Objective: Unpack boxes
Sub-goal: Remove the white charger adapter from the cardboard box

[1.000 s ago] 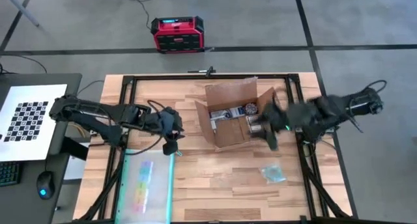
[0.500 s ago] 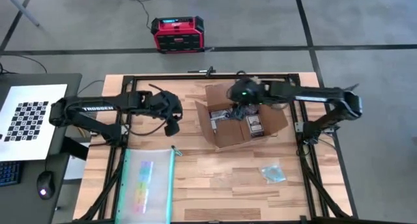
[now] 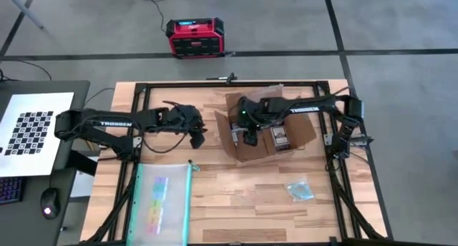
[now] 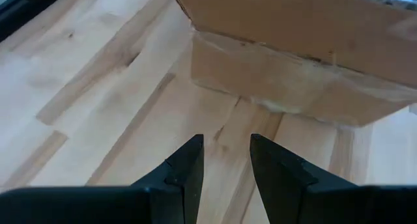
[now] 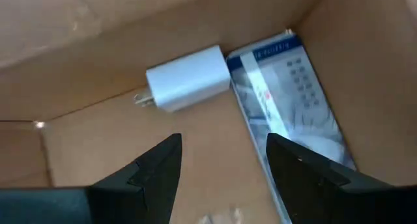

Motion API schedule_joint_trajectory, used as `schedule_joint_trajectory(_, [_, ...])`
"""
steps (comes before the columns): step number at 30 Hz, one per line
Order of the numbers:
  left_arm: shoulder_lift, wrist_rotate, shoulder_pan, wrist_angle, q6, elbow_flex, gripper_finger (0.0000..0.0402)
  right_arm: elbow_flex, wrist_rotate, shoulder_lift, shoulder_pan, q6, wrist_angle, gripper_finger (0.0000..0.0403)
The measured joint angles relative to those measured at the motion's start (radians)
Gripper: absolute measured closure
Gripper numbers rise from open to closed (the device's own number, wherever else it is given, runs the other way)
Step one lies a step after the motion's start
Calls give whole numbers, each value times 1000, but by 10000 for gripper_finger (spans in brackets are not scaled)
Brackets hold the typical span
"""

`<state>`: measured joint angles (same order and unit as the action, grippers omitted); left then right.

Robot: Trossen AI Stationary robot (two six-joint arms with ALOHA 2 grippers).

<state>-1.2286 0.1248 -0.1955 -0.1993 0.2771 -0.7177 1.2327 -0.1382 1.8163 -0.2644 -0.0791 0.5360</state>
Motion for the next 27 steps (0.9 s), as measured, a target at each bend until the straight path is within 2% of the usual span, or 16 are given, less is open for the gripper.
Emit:
schedule_joint_trajectory(7, [-55,-59,0,131,54,99,293,0,-9,38,8,-130,-108,188])
schedule_joint_trajectory(10, [-85,-97,3,149,67,114,293,0,-12,31,6,-214,-121,188])
schedule_joint_trajectory(15, [-101,-103,11,174,68,115,293,0,-23,38,21,-311,-121,188])
schedule_joint_trajectory(27, [-100,-103,11,199,62,114,293,-1,-48,73,56,-338,-219,188])
